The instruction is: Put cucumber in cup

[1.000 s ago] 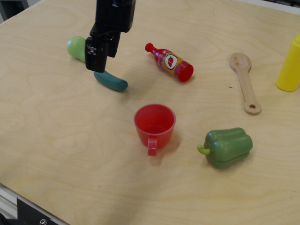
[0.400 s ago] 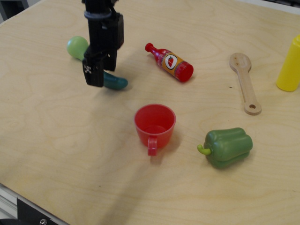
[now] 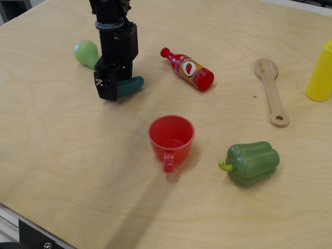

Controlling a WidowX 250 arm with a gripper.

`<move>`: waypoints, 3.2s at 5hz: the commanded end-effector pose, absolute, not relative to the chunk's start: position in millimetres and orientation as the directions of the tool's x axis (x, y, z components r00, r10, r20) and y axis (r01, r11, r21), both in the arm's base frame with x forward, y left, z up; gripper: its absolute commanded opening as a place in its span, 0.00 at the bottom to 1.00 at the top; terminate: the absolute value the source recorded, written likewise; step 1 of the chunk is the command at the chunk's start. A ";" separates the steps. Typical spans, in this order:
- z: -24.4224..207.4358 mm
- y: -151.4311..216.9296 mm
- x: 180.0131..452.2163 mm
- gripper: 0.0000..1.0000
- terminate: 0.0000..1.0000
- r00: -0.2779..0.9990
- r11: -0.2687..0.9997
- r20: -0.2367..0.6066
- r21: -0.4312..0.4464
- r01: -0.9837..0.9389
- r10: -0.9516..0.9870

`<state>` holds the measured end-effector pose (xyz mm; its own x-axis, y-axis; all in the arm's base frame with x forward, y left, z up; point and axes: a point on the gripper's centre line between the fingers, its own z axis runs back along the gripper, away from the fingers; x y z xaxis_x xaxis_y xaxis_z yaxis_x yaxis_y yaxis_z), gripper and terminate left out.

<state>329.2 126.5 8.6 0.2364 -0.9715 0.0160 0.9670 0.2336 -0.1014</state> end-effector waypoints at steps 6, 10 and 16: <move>112.2 51.7 312.3 0.00 0.00 0.094 0.105 -0.131 -0.083 0.991 -0.987; 85.9 -0.2 266.3 0.00 0.00 -0.102 -0.074 -0.181 -0.153 0.985 -0.978; 72.0 -4.1 282.5 1.00 0.00 -0.011 0.026 -0.218 -0.165 0.986 -0.976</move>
